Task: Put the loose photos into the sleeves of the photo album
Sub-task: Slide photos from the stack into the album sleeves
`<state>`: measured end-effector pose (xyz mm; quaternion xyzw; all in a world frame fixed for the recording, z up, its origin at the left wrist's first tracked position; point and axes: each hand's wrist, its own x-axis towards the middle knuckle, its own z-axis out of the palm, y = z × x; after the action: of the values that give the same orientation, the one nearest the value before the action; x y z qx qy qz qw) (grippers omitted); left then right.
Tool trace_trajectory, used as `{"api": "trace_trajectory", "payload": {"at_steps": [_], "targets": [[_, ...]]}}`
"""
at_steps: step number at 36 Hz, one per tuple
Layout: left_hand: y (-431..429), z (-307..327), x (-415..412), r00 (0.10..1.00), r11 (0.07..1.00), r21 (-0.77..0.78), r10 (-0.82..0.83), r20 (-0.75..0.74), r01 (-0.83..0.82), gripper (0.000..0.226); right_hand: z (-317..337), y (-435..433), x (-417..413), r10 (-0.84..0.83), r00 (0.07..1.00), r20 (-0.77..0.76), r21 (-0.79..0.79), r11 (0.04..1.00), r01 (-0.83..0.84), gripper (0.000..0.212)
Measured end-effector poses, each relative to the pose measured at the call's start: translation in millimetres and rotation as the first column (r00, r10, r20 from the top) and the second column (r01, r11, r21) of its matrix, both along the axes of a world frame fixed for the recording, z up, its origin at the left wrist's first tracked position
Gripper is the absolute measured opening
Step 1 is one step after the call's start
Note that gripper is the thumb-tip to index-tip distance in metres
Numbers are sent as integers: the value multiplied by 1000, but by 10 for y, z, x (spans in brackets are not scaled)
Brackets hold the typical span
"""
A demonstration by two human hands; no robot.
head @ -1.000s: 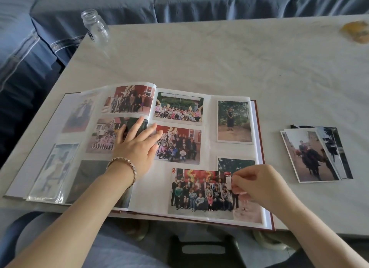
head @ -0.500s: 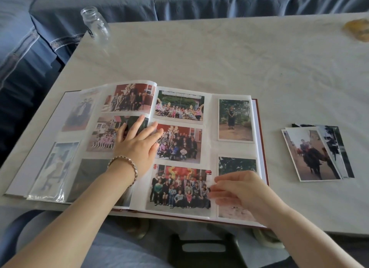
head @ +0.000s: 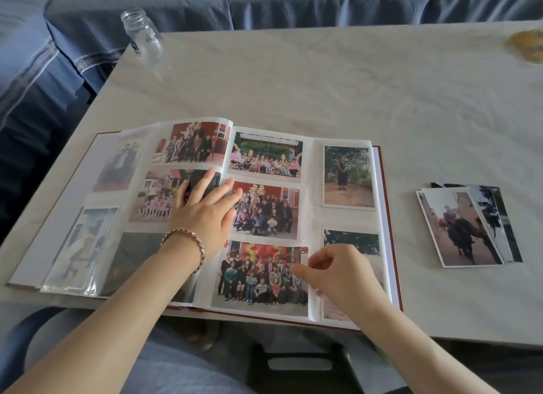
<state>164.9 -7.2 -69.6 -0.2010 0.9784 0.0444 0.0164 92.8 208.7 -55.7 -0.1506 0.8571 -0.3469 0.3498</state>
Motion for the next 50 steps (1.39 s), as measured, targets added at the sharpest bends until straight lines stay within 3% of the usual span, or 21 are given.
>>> {"api": "trace_trajectory", "payload": {"at_steps": [6, 11, 15, 28, 34, 44, 50], "targets": [[-2, -13, 1, 1000, 1000, 11, -2, -25, 2, 53, -48, -17, 24, -95, 995, -14, 2, 995, 95, 16], [0, -14, -3, 999, 1000, 14, -7, -38, 7, 51, -75, -8, 59, -129, 991, -46, -34, 991, 128, 37], [1, -9, -3, 999, 1000, 20, -3, -35, 4, 52, -75, 1, 54, -100, 994, -49, -70, 993, 97, 41], [7, 2, 3, 999, 1000, 20, 0, -33, 1, 53, -113, 24, 143, -184, 977, -106, -93, 980, 175, 17], [5, 4, -1, 1000, 1000, 17, 4, -14, -4, 55, -76, -24, 131, -199, 974, -107, -78, 978, 191, 17], [7, 8, -6, 1000, 1000, 6, 5, -2, -5, 56, -63, -45, 95, -121, 992, -48, 0, 993, 121, 11], [16, 18, -9, 1000, 1000, 7, 7, 7, -7, 57, -15, -62, 144, -21, 984, -177, 88, 995, 37, 7]]}}
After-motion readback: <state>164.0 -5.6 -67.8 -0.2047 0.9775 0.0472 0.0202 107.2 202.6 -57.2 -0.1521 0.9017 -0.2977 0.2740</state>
